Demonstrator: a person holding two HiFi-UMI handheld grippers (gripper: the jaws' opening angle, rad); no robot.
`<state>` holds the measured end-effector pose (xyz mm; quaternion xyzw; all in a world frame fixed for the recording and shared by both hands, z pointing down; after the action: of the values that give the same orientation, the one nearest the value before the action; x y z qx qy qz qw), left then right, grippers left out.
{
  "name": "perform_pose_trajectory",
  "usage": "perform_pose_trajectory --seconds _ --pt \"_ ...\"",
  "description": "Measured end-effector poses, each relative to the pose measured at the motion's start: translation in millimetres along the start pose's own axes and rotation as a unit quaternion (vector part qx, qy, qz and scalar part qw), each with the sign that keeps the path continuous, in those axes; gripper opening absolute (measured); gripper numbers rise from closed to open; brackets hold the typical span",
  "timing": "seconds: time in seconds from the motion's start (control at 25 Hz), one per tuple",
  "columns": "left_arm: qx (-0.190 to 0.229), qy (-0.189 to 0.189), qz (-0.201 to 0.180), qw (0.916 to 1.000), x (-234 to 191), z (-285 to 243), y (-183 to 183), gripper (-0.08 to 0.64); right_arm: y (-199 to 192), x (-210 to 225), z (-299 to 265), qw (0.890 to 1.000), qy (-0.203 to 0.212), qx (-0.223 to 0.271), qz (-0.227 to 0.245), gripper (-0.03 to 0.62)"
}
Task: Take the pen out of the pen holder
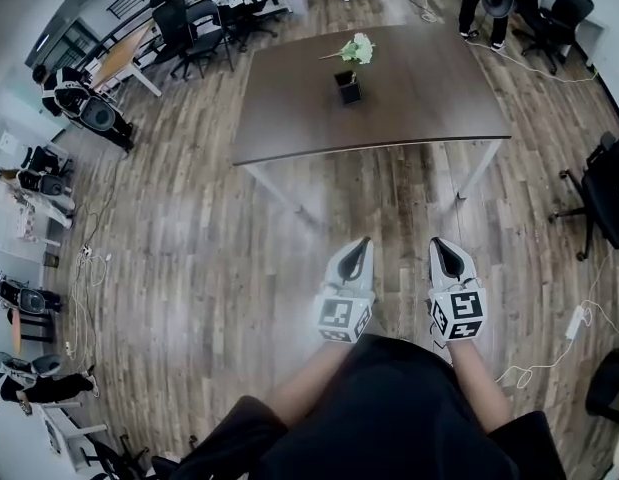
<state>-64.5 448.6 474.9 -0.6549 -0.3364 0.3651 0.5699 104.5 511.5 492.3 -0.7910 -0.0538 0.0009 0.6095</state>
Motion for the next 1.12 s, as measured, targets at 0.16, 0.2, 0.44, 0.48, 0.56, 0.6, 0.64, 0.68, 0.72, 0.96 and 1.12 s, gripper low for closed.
perform_pose_trajectory --seconds 0.16,0.2,0.44,0.48,0.56,0.6,0.64,0.68,0.72,0.96,1.12 --pt "0.008 -0.002 0.004 1.0000 -40.2 -31.8 10.5 0.002 26.7 2.3 -57.7 1.000 0.003 0.005 0.008 0.002" --pt "0.009 -0.002 0.004 0.9999 -51.3 -39.7 12.5 0.002 32.1 1.7 -72.8 1.000 0.003 0.005 0.008 0.002" --pt "0.008 0.002 0.007 0.9999 -136.2 -65.6 34.4 0.003 64.7 -28.7 -166.6 1.000 0.014 -0.009 0.009 0.002" --pt "0.006 0.003 0.008 0.9999 -151.7 -70.1 38.0 0.002 70.8 -33.6 -181.5 1.000 0.015 -0.011 0.009 0.002" --pt "0.004 0.006 0.012 0.9999 -182.5 -80.7 44.2 0.002 81.6 -40.9 -211.6 1.000 0.015 -0.015 0.008 0.002" --pt "0.004 0.008 0.013 0.9999 -196.5 -85.5 46.6 0.003 85.3 -43.9 -225.5 1.000 0.015 -0.017 0.008 0.002" --pt "0.004 0.009 0.013 0.9999 -209.9 -89.9 48.2 0.002 88.1 -46.9 -238.5 1.000 0.014 -0.020 0.009 0.002" --pt "0.004 0.010 0.015 0.9998 -223.2 -94.3 48.9 0.002 90.3 -49.8 -251.2 1.000 0.013 -0.022 0.011 0.002" --pt "0.004 0.011 0.017 0.9998 -236.7 -99.2 49.0 0.003 92.3 -52.3 -264.1 1.000 0.012 -0.024 0.011 0.002" --pt "0.001 -0.002 0.026 0.9997 -313.3 -129.3 53.2 0.002 106.9 -67.6 -342.7 0.999 0.002 -0.037 0.017 0.002" --pt "0.003 0.000 0.028 0.9996 -366.5 -133.7 52.9 0.003 115.9 -93.9 -391.3 0.999 0.010 -0.032 0.022 0.002"
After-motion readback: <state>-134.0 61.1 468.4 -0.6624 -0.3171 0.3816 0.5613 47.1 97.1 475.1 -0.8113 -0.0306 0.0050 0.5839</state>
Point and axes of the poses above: the fingertips, and each gripper's own axes: z backward along the fingers, x to its right, y out of its top, the point moved 6 cm from there along z, backward along the fingers, and after that the axes turned 11 degrees about -y, right-handed, at the moved point
